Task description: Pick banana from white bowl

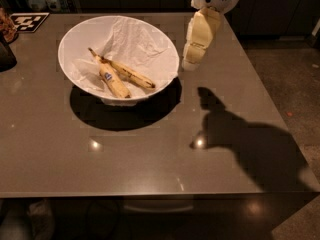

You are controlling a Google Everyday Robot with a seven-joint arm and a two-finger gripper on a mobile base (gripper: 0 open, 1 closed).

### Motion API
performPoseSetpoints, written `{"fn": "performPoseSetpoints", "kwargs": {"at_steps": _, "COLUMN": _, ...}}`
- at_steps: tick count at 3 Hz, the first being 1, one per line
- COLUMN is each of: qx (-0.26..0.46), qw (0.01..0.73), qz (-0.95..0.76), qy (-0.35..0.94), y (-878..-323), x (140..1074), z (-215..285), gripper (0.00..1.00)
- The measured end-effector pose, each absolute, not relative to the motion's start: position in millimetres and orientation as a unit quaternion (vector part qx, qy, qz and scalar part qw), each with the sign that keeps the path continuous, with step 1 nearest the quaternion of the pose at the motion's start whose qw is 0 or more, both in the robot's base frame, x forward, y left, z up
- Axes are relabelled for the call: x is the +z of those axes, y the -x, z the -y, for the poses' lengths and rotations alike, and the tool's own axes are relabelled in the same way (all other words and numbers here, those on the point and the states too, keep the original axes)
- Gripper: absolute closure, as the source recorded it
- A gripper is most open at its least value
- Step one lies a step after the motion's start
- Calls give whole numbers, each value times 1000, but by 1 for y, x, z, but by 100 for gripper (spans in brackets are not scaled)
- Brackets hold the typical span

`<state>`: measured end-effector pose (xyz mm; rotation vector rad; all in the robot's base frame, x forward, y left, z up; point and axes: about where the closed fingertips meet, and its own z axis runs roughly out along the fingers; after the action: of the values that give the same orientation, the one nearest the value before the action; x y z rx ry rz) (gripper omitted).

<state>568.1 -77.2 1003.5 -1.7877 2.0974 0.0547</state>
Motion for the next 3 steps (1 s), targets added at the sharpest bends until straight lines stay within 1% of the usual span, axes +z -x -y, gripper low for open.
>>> {"fn": "performPoseSetpoints", "kwargs": {"at_steps": 1, "qx": 25, "qw": 206, "qz": -745, "qy": 635, "y": -573, "x": 1001, "z": 68, "gripper": 0}}
{"fn": "performPoseSetpoints", "kwargs": {"at_steps": 2, "qx": 25, "qw": 182, "qz": -735, "qy": 652, "y": -586, "x": 979, "z": 33, "gripper": 0}}
{"fn": "performPoseSetpoints", "kwargs": {"at_steps": 3, "qx": 22, "qw": 155, "qz": -717, "qy": 679, "y": -593, "x": 960, "z": -4, "gripper": 8}}
